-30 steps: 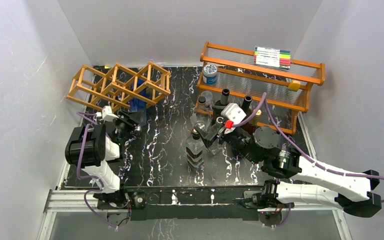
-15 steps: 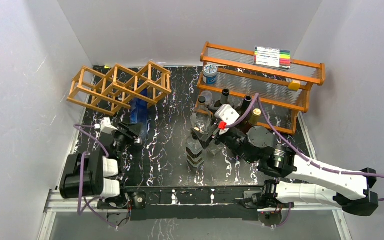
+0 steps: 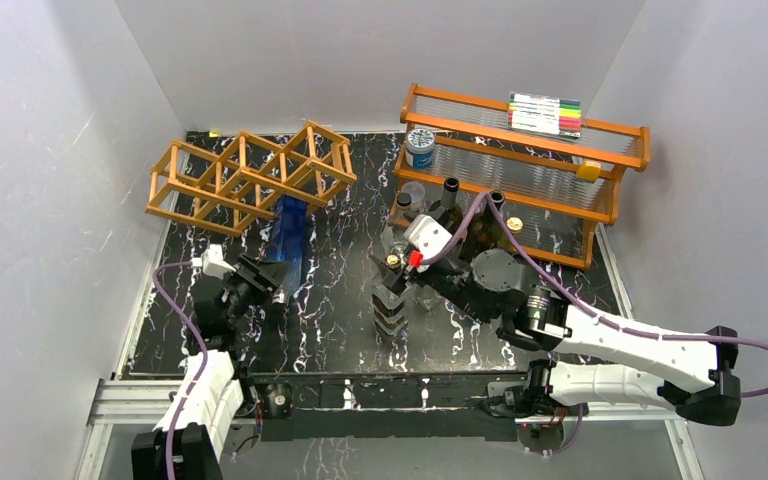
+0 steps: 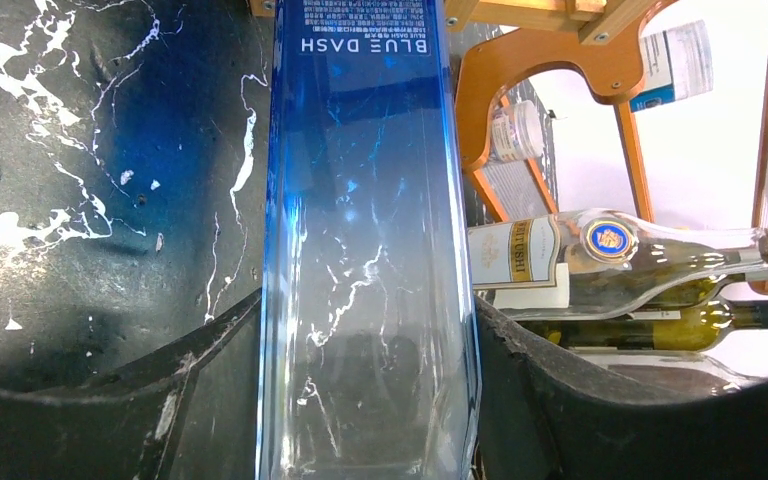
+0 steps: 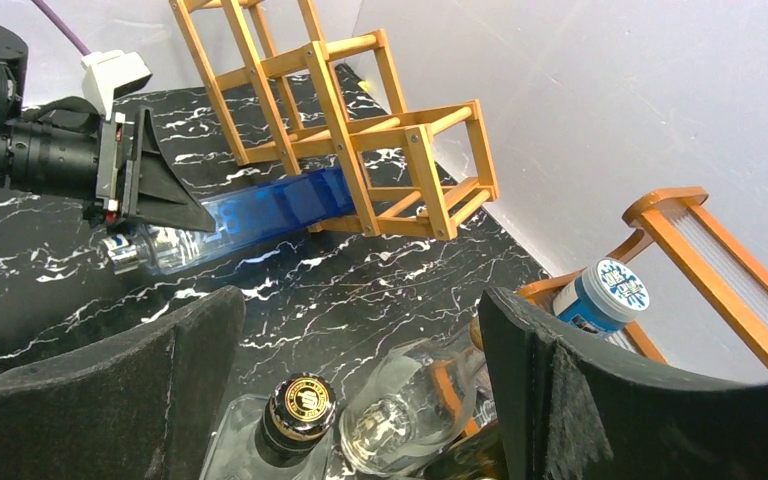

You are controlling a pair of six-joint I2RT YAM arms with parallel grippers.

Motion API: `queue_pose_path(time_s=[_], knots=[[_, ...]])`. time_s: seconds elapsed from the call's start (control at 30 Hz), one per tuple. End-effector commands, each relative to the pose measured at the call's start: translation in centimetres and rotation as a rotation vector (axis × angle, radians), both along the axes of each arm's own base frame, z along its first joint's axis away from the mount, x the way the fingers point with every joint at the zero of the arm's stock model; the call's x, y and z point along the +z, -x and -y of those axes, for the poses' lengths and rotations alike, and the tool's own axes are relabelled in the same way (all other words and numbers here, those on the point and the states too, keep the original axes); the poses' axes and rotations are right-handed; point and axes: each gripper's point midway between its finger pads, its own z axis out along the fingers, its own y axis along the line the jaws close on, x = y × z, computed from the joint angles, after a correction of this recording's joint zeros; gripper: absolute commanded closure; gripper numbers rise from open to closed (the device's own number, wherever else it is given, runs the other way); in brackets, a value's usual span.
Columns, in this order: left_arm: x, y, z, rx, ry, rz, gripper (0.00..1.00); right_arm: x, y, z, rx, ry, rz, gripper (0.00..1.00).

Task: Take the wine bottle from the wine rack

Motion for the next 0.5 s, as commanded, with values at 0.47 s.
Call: queue_pose_path(time_s=[0.47], knots=[[4.0, 2.9, -1.6, 0.166, -0.002, -0.275, 1.00, 3.8, -1.6, -0.7, -0.046, -0.081, 0.090, 0.02]])
